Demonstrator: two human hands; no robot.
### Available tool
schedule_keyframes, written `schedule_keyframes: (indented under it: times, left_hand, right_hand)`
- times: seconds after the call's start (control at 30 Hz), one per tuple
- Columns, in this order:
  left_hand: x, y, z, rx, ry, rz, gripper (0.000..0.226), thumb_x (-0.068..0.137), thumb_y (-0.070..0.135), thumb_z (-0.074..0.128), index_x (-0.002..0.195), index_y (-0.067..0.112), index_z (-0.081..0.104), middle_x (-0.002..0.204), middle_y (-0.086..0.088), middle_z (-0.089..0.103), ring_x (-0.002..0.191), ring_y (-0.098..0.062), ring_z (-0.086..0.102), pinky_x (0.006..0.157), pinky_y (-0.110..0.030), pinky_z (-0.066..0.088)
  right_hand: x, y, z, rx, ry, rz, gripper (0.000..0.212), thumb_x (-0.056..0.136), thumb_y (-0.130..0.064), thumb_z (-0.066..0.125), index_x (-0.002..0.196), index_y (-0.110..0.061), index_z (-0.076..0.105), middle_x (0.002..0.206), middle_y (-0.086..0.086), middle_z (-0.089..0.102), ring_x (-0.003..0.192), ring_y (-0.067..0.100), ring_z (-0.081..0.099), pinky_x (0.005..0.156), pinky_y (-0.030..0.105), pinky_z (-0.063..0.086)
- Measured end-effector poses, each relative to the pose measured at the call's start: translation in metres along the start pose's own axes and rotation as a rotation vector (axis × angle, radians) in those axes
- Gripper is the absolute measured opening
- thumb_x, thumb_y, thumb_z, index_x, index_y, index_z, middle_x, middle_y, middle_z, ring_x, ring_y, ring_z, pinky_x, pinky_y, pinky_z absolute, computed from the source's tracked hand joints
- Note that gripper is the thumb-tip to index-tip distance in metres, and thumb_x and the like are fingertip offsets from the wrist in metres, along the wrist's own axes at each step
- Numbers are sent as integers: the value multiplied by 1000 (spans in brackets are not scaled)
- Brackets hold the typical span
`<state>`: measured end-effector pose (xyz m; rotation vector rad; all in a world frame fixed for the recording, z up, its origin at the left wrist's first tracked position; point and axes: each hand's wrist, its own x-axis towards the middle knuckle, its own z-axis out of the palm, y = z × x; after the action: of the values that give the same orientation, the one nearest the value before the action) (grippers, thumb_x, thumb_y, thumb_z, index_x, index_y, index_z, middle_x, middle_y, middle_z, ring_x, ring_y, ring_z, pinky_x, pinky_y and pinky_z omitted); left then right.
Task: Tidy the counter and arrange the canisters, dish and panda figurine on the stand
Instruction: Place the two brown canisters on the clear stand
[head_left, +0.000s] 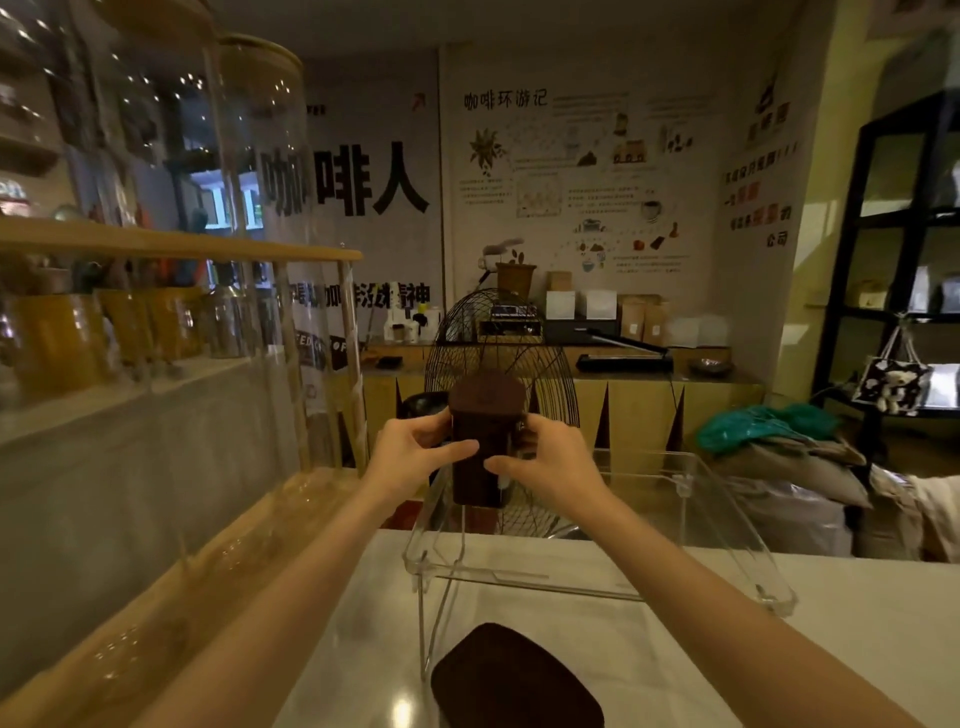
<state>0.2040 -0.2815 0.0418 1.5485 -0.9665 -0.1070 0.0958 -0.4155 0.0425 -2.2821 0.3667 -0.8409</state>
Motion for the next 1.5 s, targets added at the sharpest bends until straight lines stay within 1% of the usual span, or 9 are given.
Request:
schedule_keyframes:
  times: [0.2, 0.37, 0.5, 0.6, 0.7, 0.8, 0.97, 1.23, 1.5]
  left_hand:
    - [10, -18, 1, -77, 21, 1, 44, 73, 8, 69, 112, 23, 58, 88, 18, 69, 84, 7, 65, 63, -7, 49]
    - [12, -24, 2, -114, 21, 0, 46, 77, 8, 65, 120, 14, 53, 99, 7, 67, 86, 7, 64, 65, -8, 50]
    - [6, -21, 6, -100, 3, -13, 46, 82, 14, 60, 126, 12, 48, 118, -6, 63, 103, -9, 61, 85, -23, 52]
    - [2, -15, 7, 139, 7, 10, 52, 86, 25, 55, 134, 17, 37, 126, -2, 57, 112, -10, 52, 92, -27, 44]
    - [0, -10, 5, 529, -10, 28, 62, 88, 39, 46, 140, 20, 19, 141, -3, 42, 125, -14, 40, 97, -26, 33]
    - [-6, -7, 2, 875, -94, -52, 74, 85, 58, 33, 142, 22, 3, 155, -6, 11, 141, -20, 10, 113, -36, 16]
    - [-37, 10, -4, 1117, -192, -20, 77, 80, 67, 18, 142, 24, 2, 156, -6, -4, 142, -19, -7, 115, -38, 3]
    - [-157, 34, 9, 978, -352, 208, 76, 72, 76, 6, 138, 40, 15, 152, 16, 1, 137, 1, -10, 113, -30, 0]
    - [-249, 4, 36, 698, -239, -26, 97, 57, 85, 34, 123, 52, -28, 137, 34, -33, 126, 16, -24, 102, -8, -6]
  right_hand:
    - [5, 12, 14, 162, -2, 54, 56, 74, -20, 72, 124, -18, 46, 121, 3, 61, 113, 18, 56, 83, 25, 44]
    - [5, 19, 21, 158, -56, 56, 57, 80, -16, 65, 131, -16, 39, 127, 4, 56, 116, 18, 53, 90, 27, 43]
    - [-1, 21, 25, 118, -74, 33, 50, 83, -20, 62, 128, -19, 42, 121, 3, 61, 108, 17, 58, 83, 25, 48]
    - [-11, 16, 19, -88, -146, -7, 40, 83, -27, 59, 121, -21, 47, 114, 3, 64, 104, 21, 59, 85, 35, 51]
    - [-29, 8, 4, -507, -212, -105, 44, 85, -41, 51, 124, -21, 48, 131, 5, 54, 126, 26, 41, 104, 48, 36]
    - [-61, -2, -19, -631, -254, -243, 49, 88, -41, 46, 132, -19, 40, 146, 4, 38, 138, 24, 20, 111, 44, 21]
    - [-124, -12, -57, -690, -303, -464, 41, 88, -26, 52, 128, -25, 42, 134, -5, 47, 124, 13, 35, 101, 27, 33]
    - [-174, 1, -64, -610, -682, -158, 58, 79, -30, 65, 129, -28, 35, 126, -2, 53, 107, 13, 52, 86, 27, 45]
    - [-178, 23, -34, -290, -894, 47, 76, 69, -35, 75, 132, -23, 36, 132, 1, 52, 109, 16, 56, 92, 29, 49]
